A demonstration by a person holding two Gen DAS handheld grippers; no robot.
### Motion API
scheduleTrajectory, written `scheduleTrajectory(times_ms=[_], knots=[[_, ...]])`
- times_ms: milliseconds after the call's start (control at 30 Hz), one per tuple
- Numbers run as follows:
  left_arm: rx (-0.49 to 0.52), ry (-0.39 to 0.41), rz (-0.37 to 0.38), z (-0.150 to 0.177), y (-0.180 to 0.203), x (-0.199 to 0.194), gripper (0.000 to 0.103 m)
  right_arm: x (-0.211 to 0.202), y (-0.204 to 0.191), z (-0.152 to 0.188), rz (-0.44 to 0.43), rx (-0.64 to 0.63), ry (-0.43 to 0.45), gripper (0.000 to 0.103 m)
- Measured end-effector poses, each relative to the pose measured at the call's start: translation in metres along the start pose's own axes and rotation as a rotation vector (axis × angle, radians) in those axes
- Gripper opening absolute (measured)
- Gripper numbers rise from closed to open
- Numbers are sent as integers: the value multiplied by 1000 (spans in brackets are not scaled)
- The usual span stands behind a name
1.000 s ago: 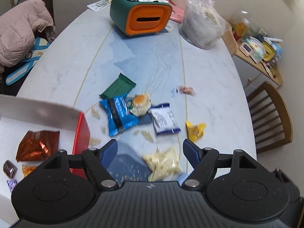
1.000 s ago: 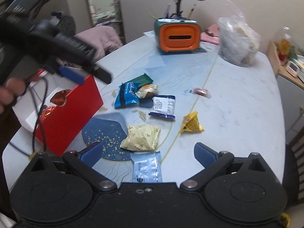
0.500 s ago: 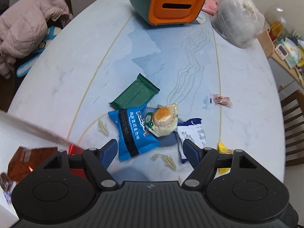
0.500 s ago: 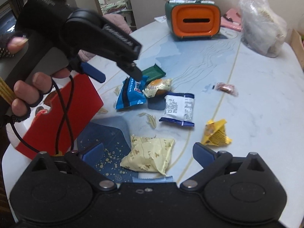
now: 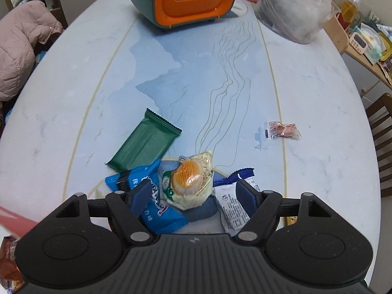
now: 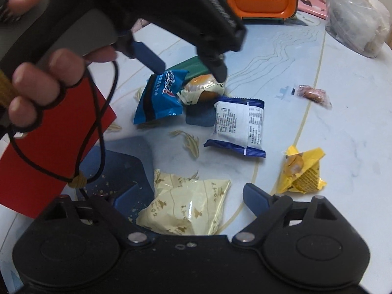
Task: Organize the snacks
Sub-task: 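Grasp the orange-yolk pastry with the left tool while the right tool grasps the cream bag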
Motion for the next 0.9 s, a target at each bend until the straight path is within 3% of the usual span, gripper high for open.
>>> scheduleTrajectory(times_ms=[167, 333, 400, 633, 733, 900], knots=[[23, -19, 1, -7, 4, 15, 74, 5, 4, -4, -4, 2, -1, 87], [44, -29, -5, -9, 8, 24, 74, 9, 10, -4, -15, 24, -8, 78], [43, -43, -4, -8, 7, 28, 66, 9, 13, -4, -33, 42, -9, 74], [16, -60, -19, -1, -4, 38, 57, 3, 0, 5, -68, -19, -16, 64], [0, -58, -16, -2, -7, 37, 44, 2, -1, 6, -68, -18, -14, 58], [-17, -46, -35, 0, -11, 35, 42, 0, 0, 6, -67, 7, -6, 47]])
Point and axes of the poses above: each gripper's, at about its wrist camera, not at the fingertips, and x roughly the way its jaws point, y to its right, z to its underside, the point moved 4 cm from there along x, roughly the way its jaws point, and after that the axes turned 1 degree about z, right-handed, at the moved point
